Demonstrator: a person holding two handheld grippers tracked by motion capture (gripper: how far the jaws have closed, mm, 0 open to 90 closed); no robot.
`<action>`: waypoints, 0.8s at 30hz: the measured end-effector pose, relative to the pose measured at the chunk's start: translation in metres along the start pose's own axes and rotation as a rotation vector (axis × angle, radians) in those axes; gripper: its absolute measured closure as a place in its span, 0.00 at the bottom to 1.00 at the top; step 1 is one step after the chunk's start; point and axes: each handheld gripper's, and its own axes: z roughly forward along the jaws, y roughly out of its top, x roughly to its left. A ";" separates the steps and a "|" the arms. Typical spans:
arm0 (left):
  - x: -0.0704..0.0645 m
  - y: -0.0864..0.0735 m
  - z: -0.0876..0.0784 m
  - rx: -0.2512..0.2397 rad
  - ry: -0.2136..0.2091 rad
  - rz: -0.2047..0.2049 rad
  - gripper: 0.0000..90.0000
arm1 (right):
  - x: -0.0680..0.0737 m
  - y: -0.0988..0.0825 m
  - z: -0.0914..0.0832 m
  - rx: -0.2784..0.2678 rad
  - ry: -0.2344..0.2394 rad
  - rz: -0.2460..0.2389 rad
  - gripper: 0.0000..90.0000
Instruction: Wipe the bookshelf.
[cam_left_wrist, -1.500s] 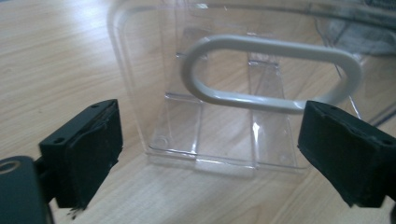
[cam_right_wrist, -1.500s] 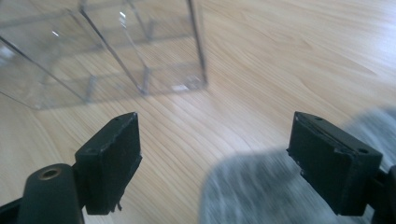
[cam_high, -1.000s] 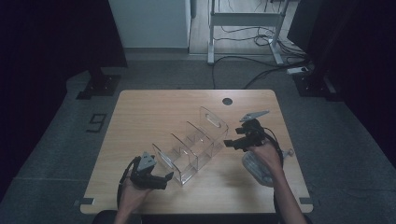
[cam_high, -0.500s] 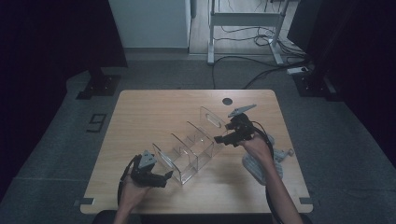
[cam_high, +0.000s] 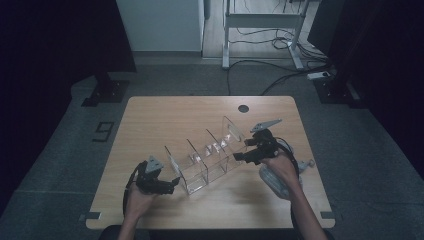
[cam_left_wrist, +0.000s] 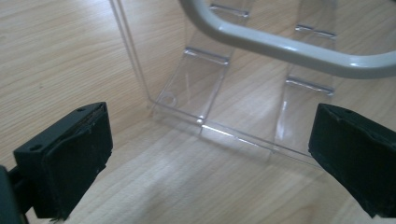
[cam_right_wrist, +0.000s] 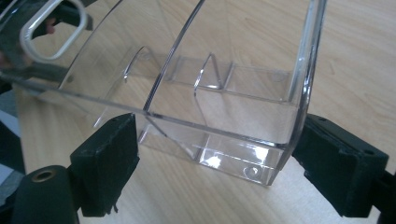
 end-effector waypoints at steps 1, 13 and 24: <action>0.002 0.000 0.001 0.002 0.007 -0.003 0.00 | 0.001 -0.001 -0.001 -0.001 0.001 -0.001 0.16; 0.019 0.004 0.011 0.031 0.029 -0.068 0.05 | 0.011 -0.014 -0.007 0.008 0.001 -0.015 0.16; 0.024 0.027 -0.035 -0.017 0.063 -0.078 0.08 | 0.022 -0.021 -0.002 0.027 0.011 -0.042 0.16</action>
